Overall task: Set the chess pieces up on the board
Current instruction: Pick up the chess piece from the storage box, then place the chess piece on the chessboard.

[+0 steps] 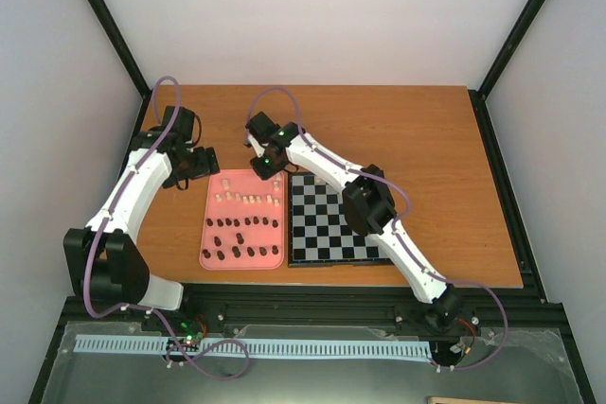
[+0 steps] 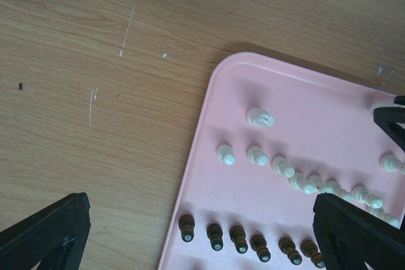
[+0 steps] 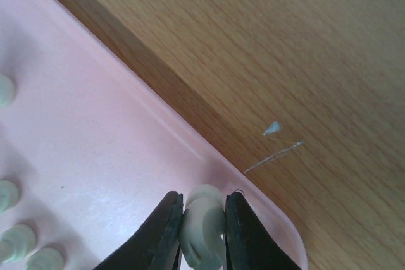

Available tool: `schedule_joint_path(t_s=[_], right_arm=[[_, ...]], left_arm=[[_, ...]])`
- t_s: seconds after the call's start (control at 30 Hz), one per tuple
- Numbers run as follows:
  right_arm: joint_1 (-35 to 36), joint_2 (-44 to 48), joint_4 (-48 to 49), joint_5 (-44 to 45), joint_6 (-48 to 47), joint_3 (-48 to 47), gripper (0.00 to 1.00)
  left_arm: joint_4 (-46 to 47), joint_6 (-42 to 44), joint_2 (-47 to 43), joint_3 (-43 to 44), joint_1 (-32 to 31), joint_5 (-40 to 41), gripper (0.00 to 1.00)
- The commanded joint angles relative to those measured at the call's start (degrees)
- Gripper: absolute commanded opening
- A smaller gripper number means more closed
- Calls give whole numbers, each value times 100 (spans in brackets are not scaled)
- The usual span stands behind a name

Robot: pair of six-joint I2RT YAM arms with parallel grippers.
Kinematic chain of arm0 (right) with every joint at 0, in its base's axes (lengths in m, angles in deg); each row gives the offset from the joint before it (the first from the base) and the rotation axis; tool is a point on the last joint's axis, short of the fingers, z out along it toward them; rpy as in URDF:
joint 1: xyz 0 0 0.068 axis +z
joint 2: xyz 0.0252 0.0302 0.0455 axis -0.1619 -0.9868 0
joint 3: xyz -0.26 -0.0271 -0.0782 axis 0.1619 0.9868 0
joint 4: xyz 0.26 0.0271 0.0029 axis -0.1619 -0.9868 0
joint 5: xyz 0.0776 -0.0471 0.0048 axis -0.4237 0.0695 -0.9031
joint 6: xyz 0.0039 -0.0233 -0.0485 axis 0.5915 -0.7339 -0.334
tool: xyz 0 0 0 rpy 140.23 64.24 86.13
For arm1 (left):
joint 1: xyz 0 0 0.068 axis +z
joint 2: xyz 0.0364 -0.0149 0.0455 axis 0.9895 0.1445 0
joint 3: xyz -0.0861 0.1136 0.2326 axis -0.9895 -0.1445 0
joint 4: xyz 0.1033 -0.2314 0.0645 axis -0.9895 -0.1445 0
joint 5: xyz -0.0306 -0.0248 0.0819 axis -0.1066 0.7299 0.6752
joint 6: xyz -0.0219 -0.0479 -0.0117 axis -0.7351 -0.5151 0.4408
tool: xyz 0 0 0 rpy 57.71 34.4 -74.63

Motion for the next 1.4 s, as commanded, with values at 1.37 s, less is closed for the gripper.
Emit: schedule_joint_path(t_s=[1.37], right_arm=[[-2115,4057,310,1218,1093,5366,3]], left_arm=[[139,138,380,363,54,-341,97]])
